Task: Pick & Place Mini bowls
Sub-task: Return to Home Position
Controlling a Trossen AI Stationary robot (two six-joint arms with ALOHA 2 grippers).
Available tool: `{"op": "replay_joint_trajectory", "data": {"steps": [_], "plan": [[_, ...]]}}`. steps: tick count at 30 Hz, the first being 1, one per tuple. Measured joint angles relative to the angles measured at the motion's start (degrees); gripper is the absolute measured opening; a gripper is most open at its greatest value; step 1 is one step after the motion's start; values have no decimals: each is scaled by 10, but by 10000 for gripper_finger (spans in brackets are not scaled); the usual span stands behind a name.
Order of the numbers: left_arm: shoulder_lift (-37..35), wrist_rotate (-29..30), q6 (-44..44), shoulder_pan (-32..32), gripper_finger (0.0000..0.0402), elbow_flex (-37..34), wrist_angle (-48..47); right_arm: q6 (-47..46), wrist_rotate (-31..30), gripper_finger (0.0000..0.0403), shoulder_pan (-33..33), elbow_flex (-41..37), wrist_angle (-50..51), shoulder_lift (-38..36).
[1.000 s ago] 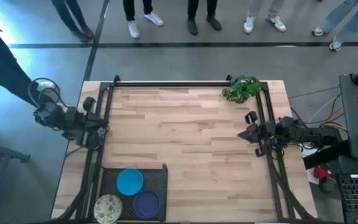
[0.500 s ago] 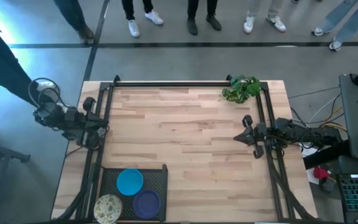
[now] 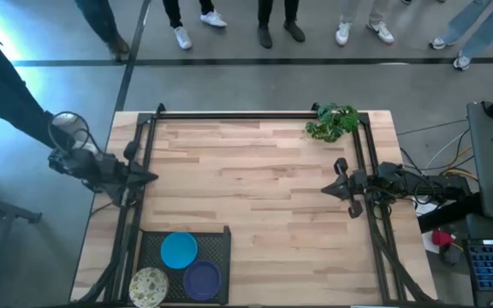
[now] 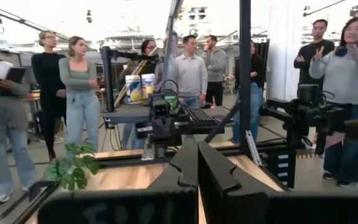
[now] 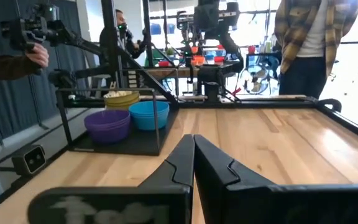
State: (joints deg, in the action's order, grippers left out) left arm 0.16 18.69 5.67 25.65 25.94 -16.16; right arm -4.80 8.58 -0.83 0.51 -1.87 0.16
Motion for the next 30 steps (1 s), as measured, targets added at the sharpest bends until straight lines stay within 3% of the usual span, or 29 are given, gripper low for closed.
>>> {"op": "replay_joint_trajectory", "data": {"steps": [13,30], "plan": [[0,-13,-9,0,0,-106,92,-10,0,8,0,0,0,0],[-1,-43,-17,0,0,-246,286,-8,0,8,0,0,0,0]]}}
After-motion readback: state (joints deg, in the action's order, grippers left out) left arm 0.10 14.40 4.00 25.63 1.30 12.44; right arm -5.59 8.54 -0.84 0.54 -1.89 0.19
